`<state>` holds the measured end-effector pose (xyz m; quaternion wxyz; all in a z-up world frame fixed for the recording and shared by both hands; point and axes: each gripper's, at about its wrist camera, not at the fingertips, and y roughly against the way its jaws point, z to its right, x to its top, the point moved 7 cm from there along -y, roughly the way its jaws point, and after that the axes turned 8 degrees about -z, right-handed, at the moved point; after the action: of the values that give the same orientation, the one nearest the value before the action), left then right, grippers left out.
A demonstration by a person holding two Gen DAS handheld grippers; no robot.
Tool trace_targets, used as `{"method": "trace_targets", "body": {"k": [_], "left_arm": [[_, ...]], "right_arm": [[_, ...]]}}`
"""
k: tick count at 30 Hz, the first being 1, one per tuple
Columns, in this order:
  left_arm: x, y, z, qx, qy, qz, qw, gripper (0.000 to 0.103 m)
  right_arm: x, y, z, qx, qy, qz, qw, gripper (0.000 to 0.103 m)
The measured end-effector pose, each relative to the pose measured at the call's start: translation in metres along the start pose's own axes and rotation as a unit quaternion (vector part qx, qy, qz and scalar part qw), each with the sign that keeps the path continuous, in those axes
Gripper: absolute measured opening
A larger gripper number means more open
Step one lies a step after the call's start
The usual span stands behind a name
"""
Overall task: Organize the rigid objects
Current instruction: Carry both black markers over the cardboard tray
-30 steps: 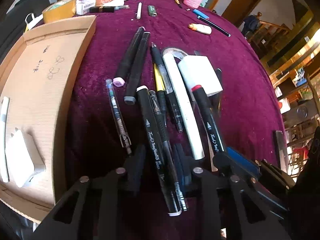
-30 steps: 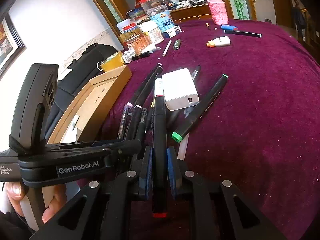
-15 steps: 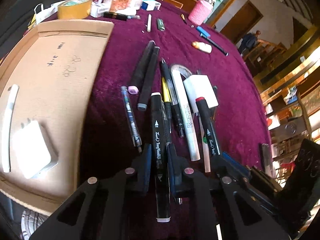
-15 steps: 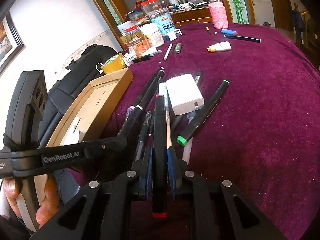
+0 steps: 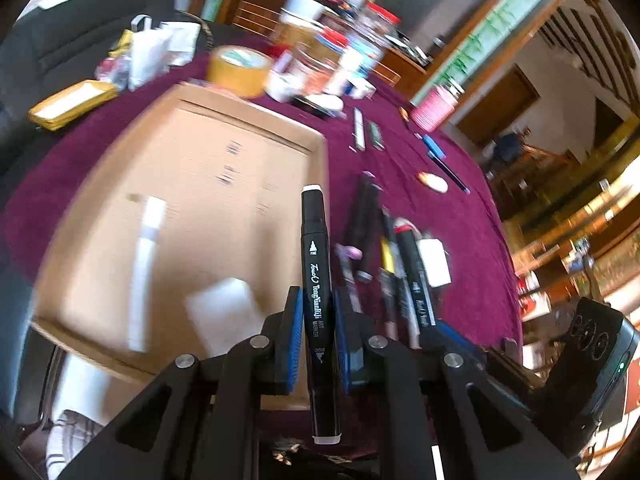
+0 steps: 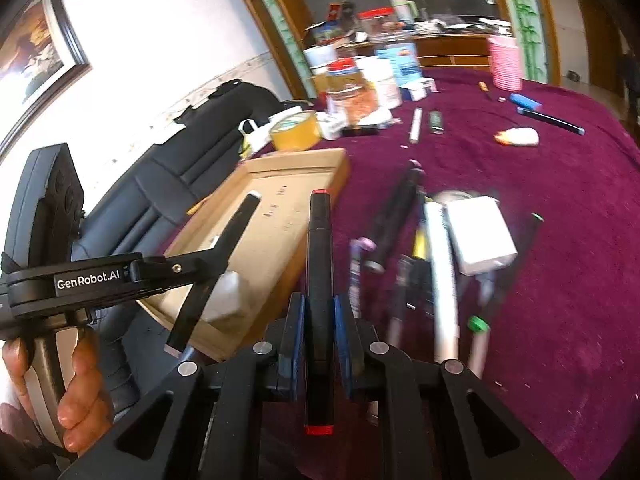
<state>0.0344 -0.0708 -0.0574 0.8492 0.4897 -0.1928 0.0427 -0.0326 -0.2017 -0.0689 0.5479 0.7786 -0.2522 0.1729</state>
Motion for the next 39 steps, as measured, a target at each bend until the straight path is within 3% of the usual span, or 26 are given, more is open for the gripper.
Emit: {"method": "trace_targets", "body": {"k": [6,14,29,39], "left_arm": [[0.019,0.027,-0.063,0.022,0.046,0.035,0.9981,0.015],[0.032,0.023,-0.118,0.039,0.083,0.034,0.9952,0.015],[0.027,-0.012,-0.140,0.068,0.064,-0.007,0.9956,0.015],[0.026,-0.016,-0.141,0.102,0.042,-0.001,0.9939,0.015]], "right_arm": [[0.024,-0.026,-0.030,0.017,0.018,-0.017,1.000,0.016],[0.046,-0.073,-0.060,0.021,0.031,-0.043,0.998,0.016],[0.063,-0.135,-0.072,-0.014,0.053,-0.081,0.995,0.016],[0.056,-0.155,-0.069,-0.053,0.064,-0.100,0.991,0.016]]}}
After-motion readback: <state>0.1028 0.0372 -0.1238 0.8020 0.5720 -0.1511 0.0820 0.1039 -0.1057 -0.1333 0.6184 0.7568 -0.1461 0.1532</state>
